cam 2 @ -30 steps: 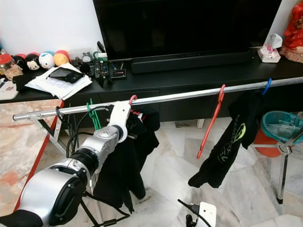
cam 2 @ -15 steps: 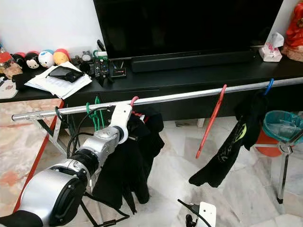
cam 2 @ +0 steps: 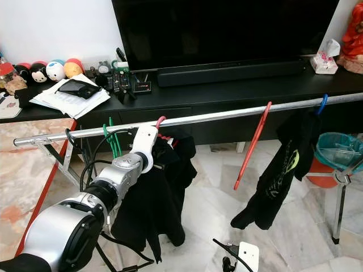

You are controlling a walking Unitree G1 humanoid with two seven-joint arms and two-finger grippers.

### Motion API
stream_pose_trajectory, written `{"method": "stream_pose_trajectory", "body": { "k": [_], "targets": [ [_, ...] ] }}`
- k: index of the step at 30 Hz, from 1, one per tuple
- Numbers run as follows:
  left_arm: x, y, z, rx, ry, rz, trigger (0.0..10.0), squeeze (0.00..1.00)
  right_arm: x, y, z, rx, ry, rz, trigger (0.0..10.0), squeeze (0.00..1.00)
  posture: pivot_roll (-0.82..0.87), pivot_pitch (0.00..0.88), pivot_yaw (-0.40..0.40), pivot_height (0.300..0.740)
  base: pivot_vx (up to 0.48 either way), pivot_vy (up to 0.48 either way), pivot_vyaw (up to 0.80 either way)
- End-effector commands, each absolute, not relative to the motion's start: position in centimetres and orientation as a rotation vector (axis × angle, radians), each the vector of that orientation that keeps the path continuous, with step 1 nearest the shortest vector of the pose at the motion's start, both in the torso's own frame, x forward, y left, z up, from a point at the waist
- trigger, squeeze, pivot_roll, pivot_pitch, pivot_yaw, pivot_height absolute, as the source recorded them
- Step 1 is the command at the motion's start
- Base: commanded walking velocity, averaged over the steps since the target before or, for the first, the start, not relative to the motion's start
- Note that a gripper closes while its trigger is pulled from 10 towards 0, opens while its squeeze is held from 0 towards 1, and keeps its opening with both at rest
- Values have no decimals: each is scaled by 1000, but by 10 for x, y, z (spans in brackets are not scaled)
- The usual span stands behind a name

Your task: Hang hanger

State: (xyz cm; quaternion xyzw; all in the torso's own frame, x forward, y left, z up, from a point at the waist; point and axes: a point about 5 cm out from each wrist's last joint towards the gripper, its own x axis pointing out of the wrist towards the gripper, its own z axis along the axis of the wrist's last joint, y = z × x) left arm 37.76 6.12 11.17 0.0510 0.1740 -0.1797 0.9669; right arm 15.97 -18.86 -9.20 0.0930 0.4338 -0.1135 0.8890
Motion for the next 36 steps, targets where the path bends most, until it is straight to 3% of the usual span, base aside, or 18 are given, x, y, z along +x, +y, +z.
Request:
{"method": "stream_pose_trajectory", "body": {
  "k": [1, 36],
  "targets": [
    [377, 64, 110, 129, 348, -368, 10000, 0, 157, -186, -94, 212, 915, -245, 10000, 0, -227, 1, 118, 740, 0, -270, 0],
    [380, 69, 115, 123, 323, -333, 10000, 0, 157, -186, -94, 213, 916, -246, 10000, 0, -224, 1, 115, 740, 0, -274, 0]
  ]
}}
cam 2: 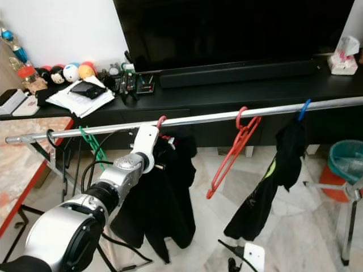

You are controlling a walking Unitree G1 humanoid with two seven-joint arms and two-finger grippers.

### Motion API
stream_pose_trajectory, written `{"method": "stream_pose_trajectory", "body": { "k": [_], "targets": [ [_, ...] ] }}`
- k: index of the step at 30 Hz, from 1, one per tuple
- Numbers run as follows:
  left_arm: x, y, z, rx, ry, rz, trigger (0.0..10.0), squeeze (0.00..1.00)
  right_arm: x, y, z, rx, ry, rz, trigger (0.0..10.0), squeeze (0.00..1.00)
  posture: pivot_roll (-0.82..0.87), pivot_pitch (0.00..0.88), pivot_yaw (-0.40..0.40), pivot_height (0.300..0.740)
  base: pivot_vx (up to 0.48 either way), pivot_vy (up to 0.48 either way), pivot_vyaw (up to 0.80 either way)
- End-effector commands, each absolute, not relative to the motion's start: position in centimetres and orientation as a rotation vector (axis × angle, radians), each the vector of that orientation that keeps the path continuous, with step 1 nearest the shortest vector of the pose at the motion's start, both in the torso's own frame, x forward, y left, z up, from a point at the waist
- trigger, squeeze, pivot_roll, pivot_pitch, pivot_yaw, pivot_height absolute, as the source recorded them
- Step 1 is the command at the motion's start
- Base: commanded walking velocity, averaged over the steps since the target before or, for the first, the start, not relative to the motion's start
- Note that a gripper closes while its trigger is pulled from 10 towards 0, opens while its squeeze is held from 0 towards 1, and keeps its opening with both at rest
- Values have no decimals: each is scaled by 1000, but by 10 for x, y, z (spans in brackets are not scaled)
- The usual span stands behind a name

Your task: Hang hanger

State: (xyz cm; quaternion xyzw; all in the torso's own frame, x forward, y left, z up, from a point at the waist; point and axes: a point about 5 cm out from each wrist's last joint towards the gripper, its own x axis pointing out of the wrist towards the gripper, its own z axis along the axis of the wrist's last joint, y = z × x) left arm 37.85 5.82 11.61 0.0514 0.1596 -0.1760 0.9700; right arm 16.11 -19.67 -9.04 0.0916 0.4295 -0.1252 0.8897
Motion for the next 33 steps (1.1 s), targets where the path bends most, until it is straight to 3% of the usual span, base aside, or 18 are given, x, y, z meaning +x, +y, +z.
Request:
{"method": "stream_pose_trajectory", "body": {
  "k": [1, 9, 27, 28, 29, 30, 31, 32, 33],
  "targets": [
    [380, 68, 116, 122, 323, -333, 10000, 0, 157, -186, -94, 212, 916, -246, 10000, 0, -226, 0, 115, 740, 0, -285, 0],
    [380, 69, 115, 124, 324, -327, 10000, 0, 157, -187, -94, 211, 916, -246, 10000, 0, -226, 2, 111, 740, 0, -276, 0],
    [376, 91, 101, 125, 348, -280, 10000, 0, 157, -187, -94, 217, 915, -248, 10000, 0, -223, 6, 109, 740, 0, 0, 0],
    [376, 90, 101, 122, 346, -282, 10000, 59, 157, -187, -94, 216, 915, -248, 10000, 0, -223, 6, 109, 740, 0, 0, 0],
    [376, 89, 101, 117, 342, -290, 10000, 467, 157, -187, -94, 217, 915, -248, 10000, 0, -222, 5, 107, 740, 0, 0, 0],
    [375, 89, 102, 116, 341, -293, 10000, 467, 157, -187, -94, 218, 915, -249, 10000, 0, -222, 5, 107, 740, 0, 0, 0],
    [375, 88, 102, 116, 339, -297, 10000, 788, 157, -187, -94, 218, 915, -249, 10000, 0, -222, 5, 107, 740, 0, 0, 0],
    [375, 88, 102, 116, 338, -298, 10000, 788, 157, -187, -94, 218, 915, -249, 10000, 0, -222, 5, 107, 740, 0, 0, 0],
    [375, 88, 102, 115, 338, -299, 10000, 1000, 157, -187, -94, 217, 915, -248, 10000, 0, -222, 5, 107, 740, 0, 0, 0]
  ]
}}
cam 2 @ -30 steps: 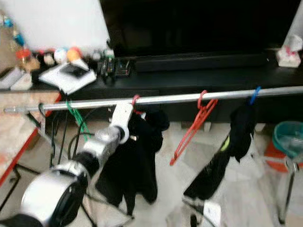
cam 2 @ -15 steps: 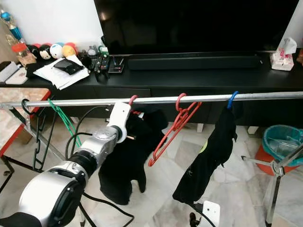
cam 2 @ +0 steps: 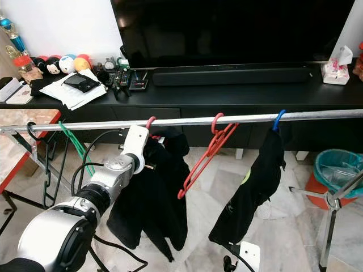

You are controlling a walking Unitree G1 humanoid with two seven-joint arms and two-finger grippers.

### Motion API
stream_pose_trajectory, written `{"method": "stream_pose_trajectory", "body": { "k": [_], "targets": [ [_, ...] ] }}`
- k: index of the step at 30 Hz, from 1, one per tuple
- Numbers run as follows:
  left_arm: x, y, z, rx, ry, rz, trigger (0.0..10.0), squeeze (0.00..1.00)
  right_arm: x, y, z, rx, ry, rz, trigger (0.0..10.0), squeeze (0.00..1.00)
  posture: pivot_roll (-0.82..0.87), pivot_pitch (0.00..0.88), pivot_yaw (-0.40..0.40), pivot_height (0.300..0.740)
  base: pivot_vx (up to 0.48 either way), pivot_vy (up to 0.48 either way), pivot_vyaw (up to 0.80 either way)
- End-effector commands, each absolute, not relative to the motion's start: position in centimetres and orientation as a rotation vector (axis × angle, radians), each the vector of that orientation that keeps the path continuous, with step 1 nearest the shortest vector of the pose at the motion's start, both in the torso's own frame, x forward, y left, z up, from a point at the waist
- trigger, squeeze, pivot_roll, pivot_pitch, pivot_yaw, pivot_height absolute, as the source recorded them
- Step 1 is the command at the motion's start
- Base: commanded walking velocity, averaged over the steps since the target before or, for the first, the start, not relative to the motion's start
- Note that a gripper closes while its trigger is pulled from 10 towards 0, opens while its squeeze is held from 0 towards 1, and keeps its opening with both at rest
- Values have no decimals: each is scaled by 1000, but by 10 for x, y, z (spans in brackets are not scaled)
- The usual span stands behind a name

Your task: Hang hanger

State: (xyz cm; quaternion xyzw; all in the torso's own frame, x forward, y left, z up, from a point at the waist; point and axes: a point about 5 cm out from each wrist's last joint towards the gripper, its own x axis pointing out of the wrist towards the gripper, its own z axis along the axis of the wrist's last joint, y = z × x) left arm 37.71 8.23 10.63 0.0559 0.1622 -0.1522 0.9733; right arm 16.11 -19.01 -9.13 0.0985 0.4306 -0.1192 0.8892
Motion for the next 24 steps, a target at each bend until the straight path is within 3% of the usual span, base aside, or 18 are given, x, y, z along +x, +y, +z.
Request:
{"method": "stream_pose_trajectory", "body": {
  "k": [1, 13, 24],
  "targets": [
    [375, 87, 102, 113, 337, -301, 10000, 1000, 157, -187, -94, 216, 915, -248, 10000, 0, -222, 5, 107, 740, 0, 0, 0],
    [375, 89, 104, 104, 318, -312, 10000, 1000, 157, -187, -94, 216, 914, -249, 10000, 0, -219, 7, 106, 740, 0, 0, 0],
    [362, 111, 134, 75, 214, -369, 10000, 1000, 156, -186, -94, 215, 917, -249, 10000, 0, -213, 0, 108, 740, 0, 0, 0]
  ]
}}
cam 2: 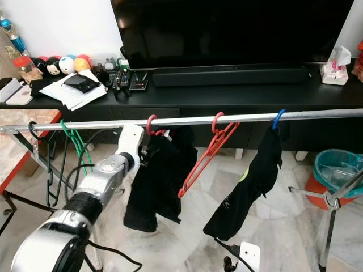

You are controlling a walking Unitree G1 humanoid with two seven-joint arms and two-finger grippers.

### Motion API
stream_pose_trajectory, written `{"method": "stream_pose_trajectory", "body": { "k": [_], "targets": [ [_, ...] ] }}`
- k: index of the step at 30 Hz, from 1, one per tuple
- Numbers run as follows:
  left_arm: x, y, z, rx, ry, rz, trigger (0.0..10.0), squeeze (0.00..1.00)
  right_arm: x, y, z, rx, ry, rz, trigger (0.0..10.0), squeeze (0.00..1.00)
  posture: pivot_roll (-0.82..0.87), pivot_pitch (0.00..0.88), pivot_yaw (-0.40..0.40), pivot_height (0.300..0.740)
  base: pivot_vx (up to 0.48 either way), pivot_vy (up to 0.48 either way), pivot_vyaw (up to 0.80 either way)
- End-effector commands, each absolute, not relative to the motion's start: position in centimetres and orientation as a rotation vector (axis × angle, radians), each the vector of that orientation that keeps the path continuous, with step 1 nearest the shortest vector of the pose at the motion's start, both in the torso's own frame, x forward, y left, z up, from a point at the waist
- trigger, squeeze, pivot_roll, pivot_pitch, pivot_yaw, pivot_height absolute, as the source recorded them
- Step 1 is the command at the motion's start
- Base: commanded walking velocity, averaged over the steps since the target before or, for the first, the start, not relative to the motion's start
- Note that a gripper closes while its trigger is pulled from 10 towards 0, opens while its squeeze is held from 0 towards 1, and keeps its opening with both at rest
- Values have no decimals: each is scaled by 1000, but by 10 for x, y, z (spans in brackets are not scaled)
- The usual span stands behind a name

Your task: Hang hanger

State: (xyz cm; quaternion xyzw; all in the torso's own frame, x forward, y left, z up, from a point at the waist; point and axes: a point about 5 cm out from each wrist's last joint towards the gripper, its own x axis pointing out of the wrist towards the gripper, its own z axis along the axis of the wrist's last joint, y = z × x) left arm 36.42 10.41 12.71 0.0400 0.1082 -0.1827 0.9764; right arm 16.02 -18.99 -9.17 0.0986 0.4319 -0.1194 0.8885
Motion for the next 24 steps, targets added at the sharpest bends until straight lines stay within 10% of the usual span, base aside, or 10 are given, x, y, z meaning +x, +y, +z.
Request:
{"method": "stream_pose_trajectory", "body": {
  "k": [1, 12, 14, 15, 24],
  "targets": [
    [362, 111, 134, 75, 214, -369, 10000, 1000, 156, -186, -94, 215, 917, -249, 10000, 0, -213, 0, 108, 740, 0, 0, 0],
    [330, 122, 161, 66, 123, -443, 10000, 1000, 155, -186, -95, 225, 918, -269, 10000, 0, -218, 0, 113, 740, 0, 0, 0],
    [321, 121, 160, 71, 77, -470, 10000, 906, 154, -186, -95, 227, 918, -275, 10000, 0, -220, 0, 115, 740, 0, 0, 0],
    [317, 121, 157, 74, 56, -473, 10000, 0, 154, -186, -95, 228, 918, -276, 10000, 0, -224, 0, 117, 740, 0, 0, 0],
    [287, 115, 156, 78, -105, -515, 10000, 0, 153, -187, -95, 225, 918, -287, 10000, 0, -231, 0, 110, 740, 0, 0, 0]
  ]
}}
